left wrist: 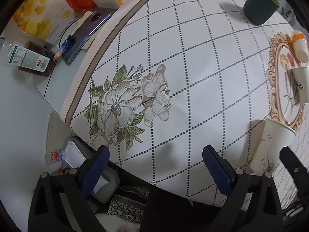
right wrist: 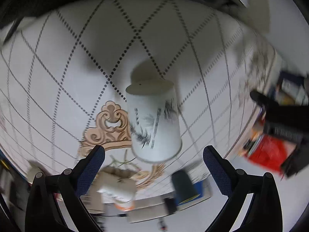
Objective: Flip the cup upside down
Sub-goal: 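Rotate the right tool to turn the held cup rim-down, then lower the inverted cup onto the table with the right tool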
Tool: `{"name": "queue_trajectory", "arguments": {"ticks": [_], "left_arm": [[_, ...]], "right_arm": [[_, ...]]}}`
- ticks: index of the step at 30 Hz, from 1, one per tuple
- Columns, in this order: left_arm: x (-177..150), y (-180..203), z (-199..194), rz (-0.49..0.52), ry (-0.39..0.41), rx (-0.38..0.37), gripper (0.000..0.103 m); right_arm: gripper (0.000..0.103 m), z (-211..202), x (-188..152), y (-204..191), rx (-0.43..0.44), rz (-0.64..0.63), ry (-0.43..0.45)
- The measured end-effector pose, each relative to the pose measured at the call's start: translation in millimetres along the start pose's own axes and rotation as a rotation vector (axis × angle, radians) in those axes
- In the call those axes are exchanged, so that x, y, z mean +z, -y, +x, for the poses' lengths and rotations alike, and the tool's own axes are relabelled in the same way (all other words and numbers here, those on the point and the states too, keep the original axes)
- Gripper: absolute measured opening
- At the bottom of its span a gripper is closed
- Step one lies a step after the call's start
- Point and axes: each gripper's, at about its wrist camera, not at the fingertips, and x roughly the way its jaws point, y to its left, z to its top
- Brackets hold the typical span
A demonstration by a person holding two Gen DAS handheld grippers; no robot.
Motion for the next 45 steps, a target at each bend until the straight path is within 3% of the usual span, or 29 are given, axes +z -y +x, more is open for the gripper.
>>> {"name": "queue_trajectory", "arguments": {"ticks": [12,15,17,19,25,29,37,45], "left_arm": [[-2.1,-6.9,9.5,-0.007,-0.024,0.022,0.099],[-1.6,-5.1,8.4,-0.006,-0.023,0.02,0.099],[-1.3,-3.0,6.9,-0.001,-0.02,0.023,0.099],[-0.6,1.2,5.1,0.004,-0.019,0.024,0.099],[-0.1,10.1,1.3,0.018,-0.016,0.029,0.099],[-0.7,15.6,-0.6,0.034,-0.012,0.035,0.099],[0.0,28.4,-13.5,0.068,0.011,0.043,0.099],[3.8,47.8,-27.3,0.133,0.047,0.048,0.099]], "right_arm": [[0.102,23.8,13.7,-12.4,-0.049,-0.186,0.049],[0.095,25.5,15.4,-11.5,-0.043,-0.181,0.051],[0.084,28.8,15.7,-8.6,-0.039,-0.168,0.056],[0.068,30.8,15.5,-6.9,-0.033,-0.143,0.052],[0.066,36.9,9.4,0.3,-0.019,-0.061,0.065],[0.065,39.1,5.5,12.9,0.044,0.06,0.045],[0.065,46.4,-25.4,61.8,0.242,0.521,0.014],[0.065,65.8,-75.9,68.4,0.518,0.97,-0.051]]}}
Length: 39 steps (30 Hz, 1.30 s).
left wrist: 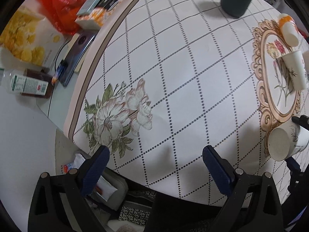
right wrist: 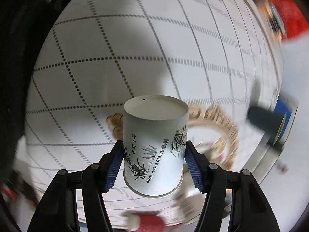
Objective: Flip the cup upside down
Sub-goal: 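Lower the inverted cup onto the table with the right tool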
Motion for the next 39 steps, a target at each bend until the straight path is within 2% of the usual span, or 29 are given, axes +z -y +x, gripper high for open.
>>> {"name": "queue_trajectory", "arguments": {"ticks": [8,12,17,21,29,30,31,33,39], "left_arm": [[4.8,25.3,-8.6,0.073,0.023,-0.014,0.099],[5.5,35.2,-10.4,0.097,0.028,-0.016,0.099],[4.8,43.9,-11.0,0.111,0.027,-0.018,0.099],[2.6,50.0,-11.1,0.122,0.025,-0.016,0.099],[-0.9,54.7,-10.8,0.129,0.02,-0.012,0.099],[-1.3,55.5,-11.0,0.131,0.021,-0.011,0.099],[-1.8,56.2,-11.1,0.133,0.021,-0.009,0.099],[-2.8,58.1,-11.2,0.137,0.02,-0.009,0.099],[-5.7,63.2,-11.6,0.148,0.017,-0.006,0.099]], "right_arm": [[0.065,16.1,-40.5,7.0,0.21,0.382,-0.088],[0.065,29.5,-59.2,8.6,0.369,0.587,-0.159],[0.065,49.7,-78.2,11.5,0.528,0.761,-0.216],[0.065,67.3,-88.8,11.7,0.623,0.846,-0.254],[0.068,93.1,-111.3,26.3,0.688,0.977,-0.266],[0.071,94.2,-113.1,27.3,0.69,0.983,-0.266],[0.075,95.6,-115.5,28.5,0.688,0.984,-0.265],[0.079,98.5,-118.5,33.2,0.674,0.99,-0.259],[0.082,100.5,-121.2,40.0,0.631,1.001,-0.243]]}}
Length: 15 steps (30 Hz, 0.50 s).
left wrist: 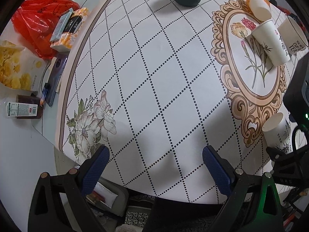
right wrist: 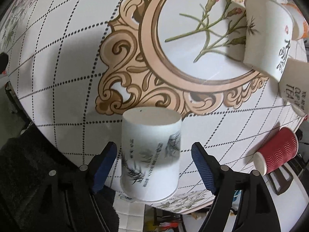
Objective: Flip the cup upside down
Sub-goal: 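Lower the inverted cup onto the table with the right tool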
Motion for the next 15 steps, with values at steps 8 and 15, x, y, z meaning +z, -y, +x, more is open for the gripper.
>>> {"name": "queue_trajectory", "arguments": {"ticks": [8,15], "left_arm": [[-4.2,3.7,-0.7,0.024,-0.002,0.004,0.099],[-3.7,3.5,-1.2,0.021,-0.008,-0.006,0.099]], "right_arm": [[0.062,-28.4,13.2,-4.9,-0.016,0.052,0.086],[0.062,-63.4,9.5,-3.4,0.01,0.12,0.234]]}}
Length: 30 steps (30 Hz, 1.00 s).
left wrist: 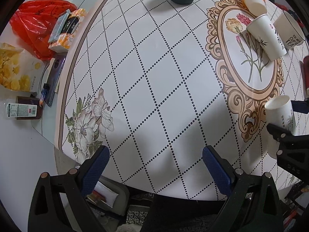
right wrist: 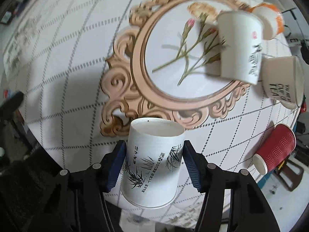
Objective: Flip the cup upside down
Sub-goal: 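Lower the inverted cup onto the table with the right tool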
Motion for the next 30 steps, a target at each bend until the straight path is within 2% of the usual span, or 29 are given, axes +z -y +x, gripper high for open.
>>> {"name": "queue_trajectory", "arguments": {"ticks": [5,11,13,19,26,29,30], "left_arm": [[2.6,-6.3,4.6,-0.011,-0.013,-0.01,0.099],[5.7,-10.7,10.1,-0.009,-0.019,-0.003,0.099],[6.4,-10.8,11.0,-0.003,-0.021,0.0,0.099],[5.3,-10.2,12.2,0.02,-0.019,-0.003,0.099],[0.4,-4.8,9.7,0.057,-0.007,-0.009,0.099],[-2.4,-3.6,7.8,0.072,0.002,-0.01,0.099],[-3.2,-3.5,7.6,0.076,0.004,-0.009,0.099]], "right_arm": [[0.062,-26.2,-4.7,11.8,0.048,0.132,0.198],[0.062,-44.2,-16.7,19.0,0.072,0.318,0.54],[0.062,-42.1,-18.0,14.5,0.054,0.335,0.589],[0.062,-30.5,-30.7,-1.8,0.002,0.329,0.617],[0.062,-25.4,-50.3,-12.9,-0.008,0.324,0.605],[0.062,-27.4,-56.5,-13.5,-0.038,0.354,0.631],[0.062,-29.8,-57.1,-14.5,-0.073,0.362,0.652]]}}
